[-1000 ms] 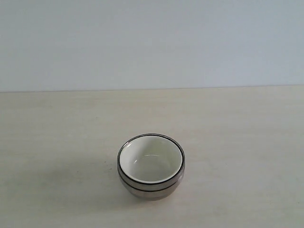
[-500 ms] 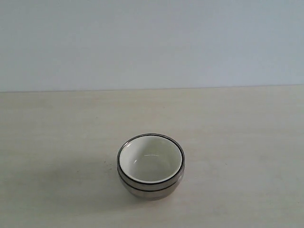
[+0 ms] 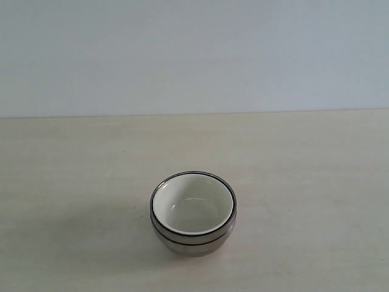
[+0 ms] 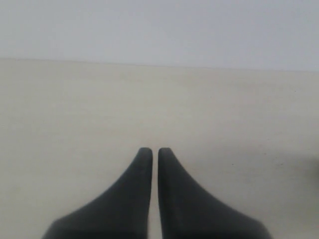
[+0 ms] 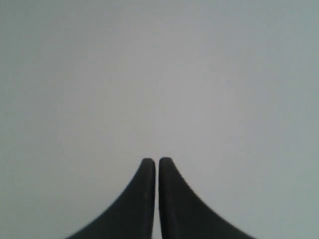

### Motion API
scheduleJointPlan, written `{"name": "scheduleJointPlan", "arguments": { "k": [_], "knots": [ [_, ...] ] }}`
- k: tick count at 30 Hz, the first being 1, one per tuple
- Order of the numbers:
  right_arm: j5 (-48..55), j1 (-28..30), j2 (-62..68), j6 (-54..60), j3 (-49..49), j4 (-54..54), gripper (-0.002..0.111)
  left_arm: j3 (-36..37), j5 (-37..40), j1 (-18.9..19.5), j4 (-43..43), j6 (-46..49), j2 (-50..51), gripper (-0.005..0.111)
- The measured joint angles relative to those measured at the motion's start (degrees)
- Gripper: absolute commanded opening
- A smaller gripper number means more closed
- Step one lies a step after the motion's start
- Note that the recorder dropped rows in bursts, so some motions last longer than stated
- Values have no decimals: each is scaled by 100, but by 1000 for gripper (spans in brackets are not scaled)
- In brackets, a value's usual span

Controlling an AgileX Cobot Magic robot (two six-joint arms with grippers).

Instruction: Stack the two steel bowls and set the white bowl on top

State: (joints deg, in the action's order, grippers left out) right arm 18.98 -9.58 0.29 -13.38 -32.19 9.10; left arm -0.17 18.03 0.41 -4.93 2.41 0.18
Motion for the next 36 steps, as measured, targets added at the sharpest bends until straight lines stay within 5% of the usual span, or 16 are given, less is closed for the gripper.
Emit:
{"name": "scheduleJointPlan", "arguments": {
  "k": [8, 15, 23, 36],
  "knots": [
    [-459, 5, 0, 235, 414, -180, 0, 0, 0, 0, 0, 0, 0, 4],
    [-1235, 14, 10, -1194, 1800, -339, 0, 0, 0, 0, 0, 0, 0, 4],
    [-1566, 14, 0, -1437, 3144, -390, 0, 0, 0, 0, 0, 0, 0, 4],
    [-887, 14, 0, -836, 3218, -418, 0, 0, 0, 0, 0, 0, 0, 4]
  ]
}}
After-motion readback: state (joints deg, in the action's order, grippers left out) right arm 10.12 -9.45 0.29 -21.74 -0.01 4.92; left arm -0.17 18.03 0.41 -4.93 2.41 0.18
